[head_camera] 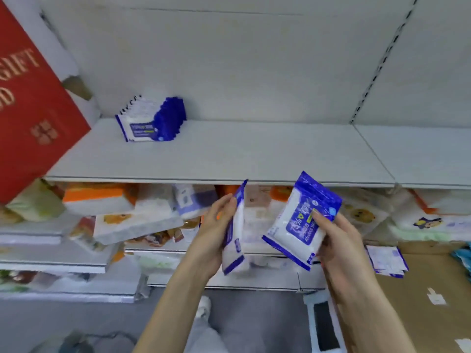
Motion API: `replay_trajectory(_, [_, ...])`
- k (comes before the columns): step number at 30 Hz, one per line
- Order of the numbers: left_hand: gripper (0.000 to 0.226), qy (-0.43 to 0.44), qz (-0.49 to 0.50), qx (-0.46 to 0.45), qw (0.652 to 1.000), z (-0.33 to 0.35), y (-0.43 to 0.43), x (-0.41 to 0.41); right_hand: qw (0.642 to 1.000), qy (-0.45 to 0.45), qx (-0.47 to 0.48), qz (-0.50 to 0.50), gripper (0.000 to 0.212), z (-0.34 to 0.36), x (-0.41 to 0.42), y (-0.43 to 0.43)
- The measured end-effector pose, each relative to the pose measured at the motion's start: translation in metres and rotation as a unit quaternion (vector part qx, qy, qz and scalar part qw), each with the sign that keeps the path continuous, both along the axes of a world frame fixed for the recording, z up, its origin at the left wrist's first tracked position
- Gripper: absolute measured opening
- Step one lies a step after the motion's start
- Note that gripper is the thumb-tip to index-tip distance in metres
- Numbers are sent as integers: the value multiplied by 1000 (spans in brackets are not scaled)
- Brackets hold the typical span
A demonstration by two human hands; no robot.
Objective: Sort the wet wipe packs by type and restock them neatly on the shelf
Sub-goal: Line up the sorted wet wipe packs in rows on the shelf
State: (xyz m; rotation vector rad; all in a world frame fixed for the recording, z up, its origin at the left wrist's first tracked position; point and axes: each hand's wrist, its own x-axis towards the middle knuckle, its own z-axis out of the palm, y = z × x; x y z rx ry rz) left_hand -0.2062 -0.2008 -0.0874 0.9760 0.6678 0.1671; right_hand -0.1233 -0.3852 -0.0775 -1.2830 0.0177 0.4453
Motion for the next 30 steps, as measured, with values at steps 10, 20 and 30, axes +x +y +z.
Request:
replay_trajectory(10, [21, -2, 127, 51, 991, 6, 192, 19, 999, 2, -30, -24, 28, -4, 67, 164])
replay_trajectory(20, [24, 19, 95, 39, 995, -5, 258, 48, 994, 81, -23, -63, 39, -24, 84, 215])
replay_trajectory(30, [9, 47, 56, 63, 995, -6, 262, 56, 998, 5, -59, -5, 32, -30, 128, 221])
